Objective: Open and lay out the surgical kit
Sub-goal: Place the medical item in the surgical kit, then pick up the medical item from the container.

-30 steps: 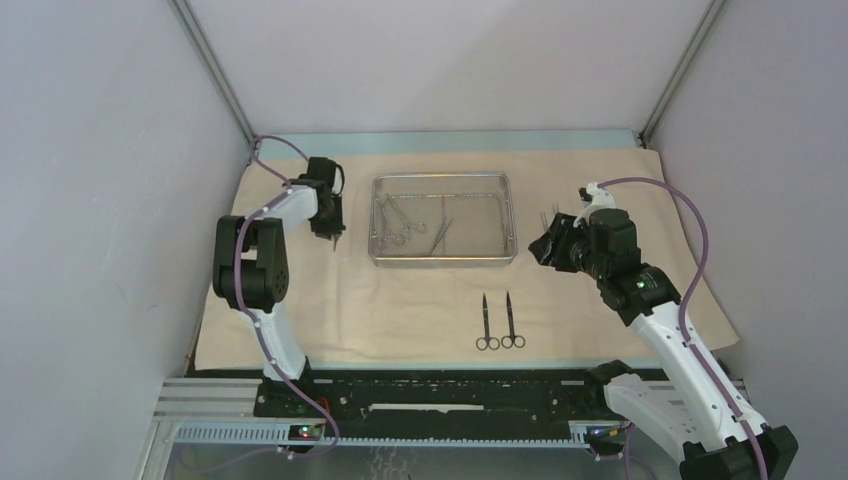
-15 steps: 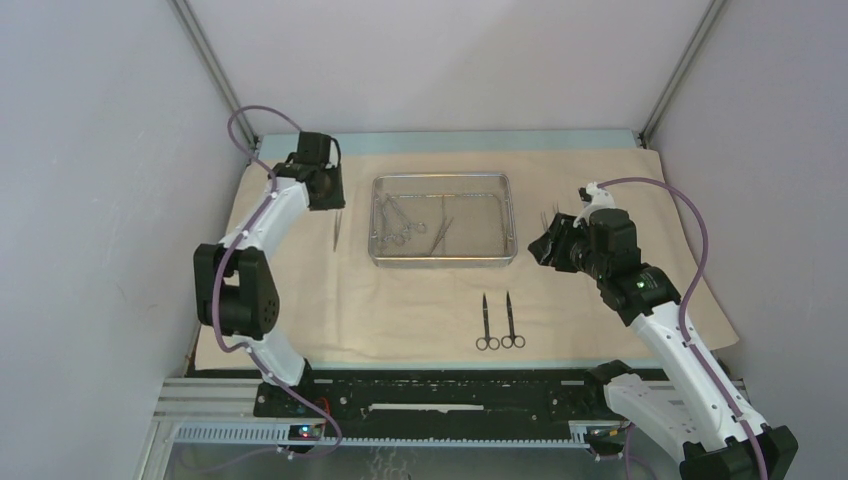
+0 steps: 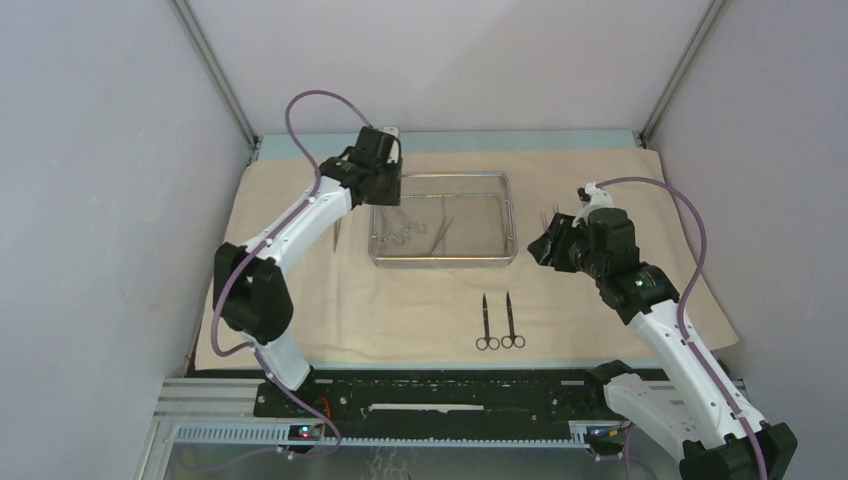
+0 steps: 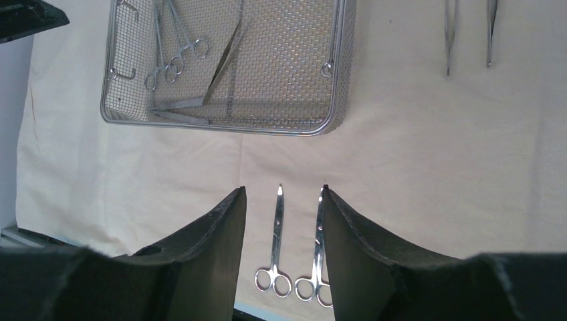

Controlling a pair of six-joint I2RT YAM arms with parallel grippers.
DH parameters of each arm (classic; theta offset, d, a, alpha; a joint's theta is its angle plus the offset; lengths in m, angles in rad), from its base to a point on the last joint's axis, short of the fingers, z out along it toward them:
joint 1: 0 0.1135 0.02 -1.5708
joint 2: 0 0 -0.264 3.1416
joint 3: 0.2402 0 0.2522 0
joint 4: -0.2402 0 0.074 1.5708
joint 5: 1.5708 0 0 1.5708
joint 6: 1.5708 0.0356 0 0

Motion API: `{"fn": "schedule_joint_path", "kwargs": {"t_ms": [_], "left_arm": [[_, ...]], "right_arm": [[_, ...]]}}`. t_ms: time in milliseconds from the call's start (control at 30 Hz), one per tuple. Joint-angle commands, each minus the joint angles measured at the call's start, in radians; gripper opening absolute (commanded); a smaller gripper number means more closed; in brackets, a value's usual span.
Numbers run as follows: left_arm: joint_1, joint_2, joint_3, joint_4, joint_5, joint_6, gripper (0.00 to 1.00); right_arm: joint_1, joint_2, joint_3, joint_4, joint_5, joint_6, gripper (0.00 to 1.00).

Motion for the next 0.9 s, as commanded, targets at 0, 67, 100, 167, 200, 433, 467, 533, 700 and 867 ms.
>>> {"fn": "schedule_joint_path", "kwargs": {"t_ms": [0, 67, 100, 167, 200, 433, 467, 533, 700, 867], "left_arm": [[-0.07, 0.071, 0.102, 0.003, -0.016, -0.048, 0.4], [-0.101, 0.11, 0.125, 0.004, -0.019, -0.056, 0.4], [-0.114, 0.134, 0.137, 0.005, -0.019, -0.059, 0.4], [-0.138, 0.182, 0.16, 0.007, -0.021, -0.063, 0.4], [-0.148, 0.202, 0.169, 0.01, -0.021, -0.065, 0.4], [-0.188, 0.307, 0.199, 0.023, -0.018, -0.075, 0.4], [-0.191, 0.315, 0.196, 0.025, -0.017, -0.078, 0.4], [-0.195, 0.326, 0.18, 0.033, -0.01, -0.078, 0.4], [-0.209, 0.342, 0.154, 0.05, -0.001, -0.07, 0.4], [-0.223, 0.361, 0.142, 0.052, 0.004, -0.069, 0.39]], "right_arm": [[-0.009, 0.0, 0.025, 0.018, 0.005, -0.013, 0.54], [-0.008, 0.001, 0.025, 0.016, 0.006, -0.014, 0.54], [-0.008, 0.0, 0.025, 0.016, 0.007, -0.014, 0.54], [-0.008, 0.0, 0.025, 0.015, 0.009, -0.014, 0.54], [-0.008, 0.0, 0.025, 0.015, 0.011, -0.014, 0.54], [-0.008, 0.004, 0.025, 0.013, 0.014, -0.014, 0.54], [-0.008, 0.006, 0.025, 0.014, 0.014, -0.014, 0.54], [-0.007, 0.007, 0.025, 0.013, 0.014, -0.014, 0.54], [-0.008, 0.011, 0.025, 0.012, 0.014, -0.014, 0.54], [-0.009, 0.017, 0.025, 0.015, 0.013, -0.014, 0.54]]}}
